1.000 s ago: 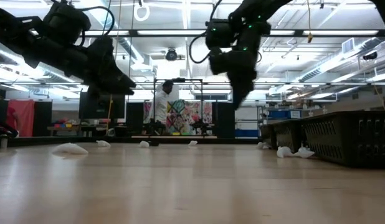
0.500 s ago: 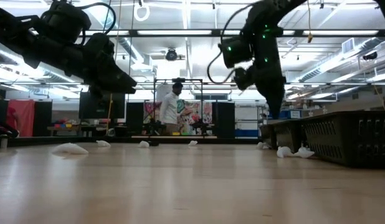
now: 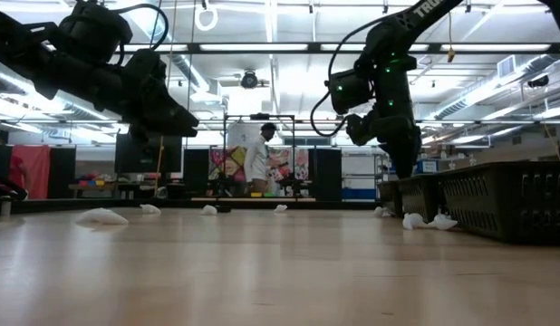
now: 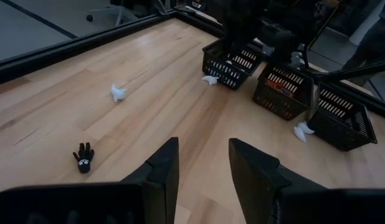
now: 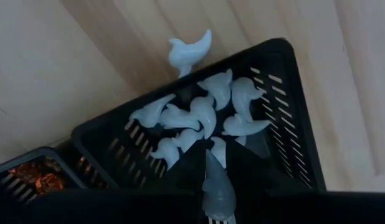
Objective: Sort Halloween decoration
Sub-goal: Put the white ghost toy into the top black bin
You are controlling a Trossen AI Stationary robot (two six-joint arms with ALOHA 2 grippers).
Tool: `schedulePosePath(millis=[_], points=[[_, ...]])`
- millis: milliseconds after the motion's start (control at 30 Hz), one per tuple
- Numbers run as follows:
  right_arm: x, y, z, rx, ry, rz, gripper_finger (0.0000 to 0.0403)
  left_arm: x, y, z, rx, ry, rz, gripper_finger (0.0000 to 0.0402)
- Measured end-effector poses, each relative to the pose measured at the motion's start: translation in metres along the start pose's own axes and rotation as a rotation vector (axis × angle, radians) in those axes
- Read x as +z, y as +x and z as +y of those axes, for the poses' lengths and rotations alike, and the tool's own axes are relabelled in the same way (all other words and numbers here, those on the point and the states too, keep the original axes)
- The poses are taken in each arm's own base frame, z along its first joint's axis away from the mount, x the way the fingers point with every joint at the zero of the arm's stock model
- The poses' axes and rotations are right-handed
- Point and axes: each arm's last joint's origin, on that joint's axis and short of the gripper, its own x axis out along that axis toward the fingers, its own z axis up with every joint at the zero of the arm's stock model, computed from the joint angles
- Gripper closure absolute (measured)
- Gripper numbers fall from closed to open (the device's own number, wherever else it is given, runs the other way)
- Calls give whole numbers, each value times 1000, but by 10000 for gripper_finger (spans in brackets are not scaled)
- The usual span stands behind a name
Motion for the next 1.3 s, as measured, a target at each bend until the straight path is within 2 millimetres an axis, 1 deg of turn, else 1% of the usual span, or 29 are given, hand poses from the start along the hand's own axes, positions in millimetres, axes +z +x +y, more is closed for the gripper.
schedulePosePath(millis=[67,300,400,500,567,633,767,833,867,967,1067,1133,1200,1300], points=[[0,0,0,0,9,-2,333,0,0,0,0,0,1,276],[0,0,1,48,16,1,289,-1,0,0,2,0,6,276],[0,-9,2,53,25,33,283,-1,0,0,2,-3,7,276],[3,-23,5,54,20,21,283,-1,0,0,3,-3,7,276],[10,-34,12,75,0,-44,284,-1,0,0,4,-2,7,276],[19,-44,22,99,-37,-145,284,-1,0,1,9,9,6,276],[42,-54,47,142,-117,-431,284,-1,0,2,40,39,0,276],[55,-56,60,153,-166,-585,284,0,0,2,54,40,-5,276],[60,-55,65,161,-188,-648,283,0,0,2,55,38,-5,276],[80,-44,77,199,-231,-774,270,-1,0,2,57,20,-1,276],[97,-29,81,212,-212,-815,244,-2,0,2,55,5,6,276],[106,-20,86,201,-211,-809,228,-2,0,2,56,3,9,276],[116,-12,95,194,-244,-803,215,-2,0,2,57,3,13,276],[132,-6,112,202,-299,-859,204,-3,0,2,59,2,16,276]])
